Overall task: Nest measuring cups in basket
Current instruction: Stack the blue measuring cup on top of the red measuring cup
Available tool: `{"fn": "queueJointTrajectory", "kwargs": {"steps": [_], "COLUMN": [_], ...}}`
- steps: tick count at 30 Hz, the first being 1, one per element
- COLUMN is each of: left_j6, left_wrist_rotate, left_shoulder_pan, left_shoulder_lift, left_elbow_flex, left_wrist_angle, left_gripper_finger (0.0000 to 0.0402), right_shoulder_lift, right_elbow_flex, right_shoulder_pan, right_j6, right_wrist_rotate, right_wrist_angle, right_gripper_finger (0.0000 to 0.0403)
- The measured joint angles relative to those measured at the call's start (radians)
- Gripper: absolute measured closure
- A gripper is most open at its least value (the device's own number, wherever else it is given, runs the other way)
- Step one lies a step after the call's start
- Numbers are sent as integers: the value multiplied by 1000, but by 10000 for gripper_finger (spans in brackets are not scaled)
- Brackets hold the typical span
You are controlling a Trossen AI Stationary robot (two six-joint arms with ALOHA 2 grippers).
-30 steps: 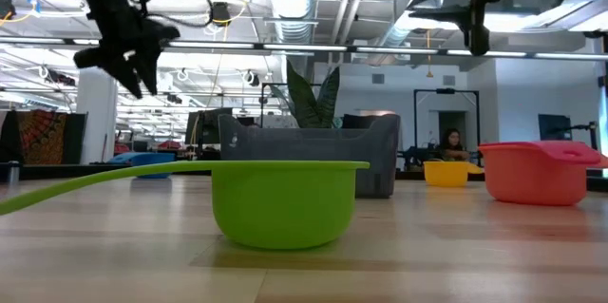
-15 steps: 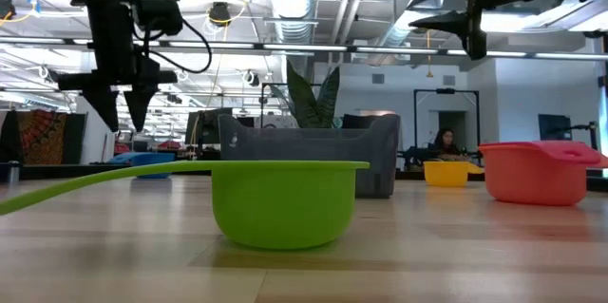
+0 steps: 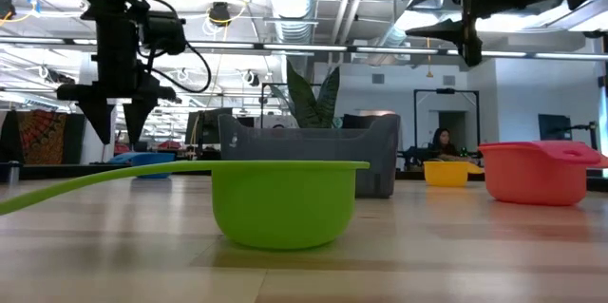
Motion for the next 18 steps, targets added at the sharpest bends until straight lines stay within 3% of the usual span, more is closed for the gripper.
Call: {"fn": "queueJointTrajectory", "kwargs": {"steps": [5, 12, 18], "left_j6": [39, 64, 71], "left_wrist_rotate": [20, 153, 160], "left_shoulder_pan": [25, 70, 86], "left_shoulder_lift": [44, 141, 189], "left_elbow_flex": [0, 0, 0], "left_wrist_angle": [11, 94, 101], "left_gripper_finger": [161, 161, 162], "right_shoulder_lift": [0, 0, 0], "right_elbow_flex": [0, 0, 0], "right_shoulder_pan": [-2, 2, 15], "right_j6": [-11, -9, -7], "right_wrist_rotate": [-2, -6, -7], "right_wrist_angle": [-3, -3, -3], "right_gripper_finger": [143, 143, 143]}}
